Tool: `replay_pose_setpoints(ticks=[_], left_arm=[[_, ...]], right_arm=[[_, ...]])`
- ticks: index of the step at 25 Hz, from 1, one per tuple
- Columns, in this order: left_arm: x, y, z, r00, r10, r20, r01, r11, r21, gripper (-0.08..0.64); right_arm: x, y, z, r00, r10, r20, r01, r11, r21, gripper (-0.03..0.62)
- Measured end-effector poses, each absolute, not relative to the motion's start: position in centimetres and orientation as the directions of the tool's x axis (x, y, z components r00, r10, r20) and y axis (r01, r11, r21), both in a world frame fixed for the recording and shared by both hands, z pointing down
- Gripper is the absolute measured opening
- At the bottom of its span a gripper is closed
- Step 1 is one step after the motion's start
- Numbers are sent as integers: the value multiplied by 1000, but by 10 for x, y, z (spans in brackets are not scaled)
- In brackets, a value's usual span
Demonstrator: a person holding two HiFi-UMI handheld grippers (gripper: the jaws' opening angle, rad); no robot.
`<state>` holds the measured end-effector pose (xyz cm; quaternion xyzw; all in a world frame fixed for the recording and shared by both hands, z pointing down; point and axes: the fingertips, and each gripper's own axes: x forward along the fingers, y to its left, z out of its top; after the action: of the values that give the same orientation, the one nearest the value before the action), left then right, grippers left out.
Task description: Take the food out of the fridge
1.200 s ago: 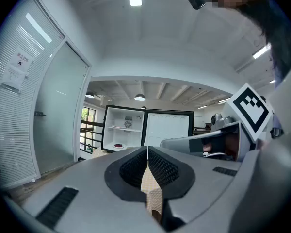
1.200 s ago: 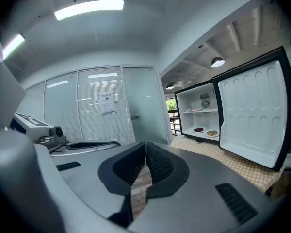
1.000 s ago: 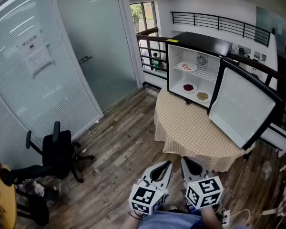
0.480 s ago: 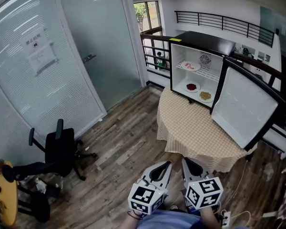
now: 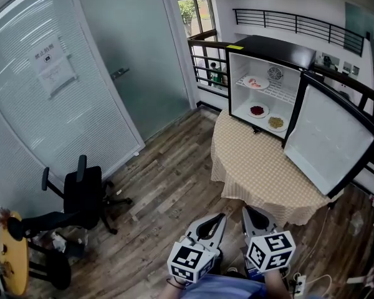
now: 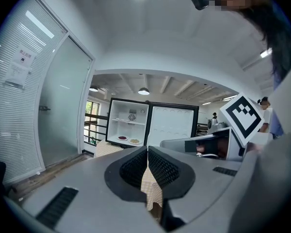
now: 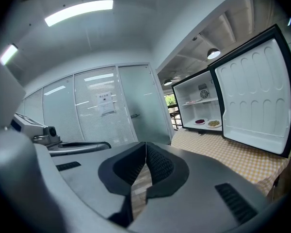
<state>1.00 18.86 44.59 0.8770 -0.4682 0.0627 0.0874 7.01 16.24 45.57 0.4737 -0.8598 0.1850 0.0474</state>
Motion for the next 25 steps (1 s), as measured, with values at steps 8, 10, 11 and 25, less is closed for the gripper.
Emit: replay_pose_setpoints(ticks=[8,10,11,25], left_arm=[[-2,122,464,566,-797,212,-823,-558,101,17],[-6,99,464,570,-793,213,-821,-559,117,17],[-9,88,464,573,-791,215,-819,-559,126,17],[-44,-58,464,624,-752,211,-781,-601,171,17]], right_arm=[[65,109,474,-524,-798,299,-847,453,-277,20],[61,89,473,-520,-798,304,-850,447,-280,20],[57,79,473,-519,-798,306,-850,444,-283,20],[21,-51,481,-464,-802,376,-880,369,-298,20]])
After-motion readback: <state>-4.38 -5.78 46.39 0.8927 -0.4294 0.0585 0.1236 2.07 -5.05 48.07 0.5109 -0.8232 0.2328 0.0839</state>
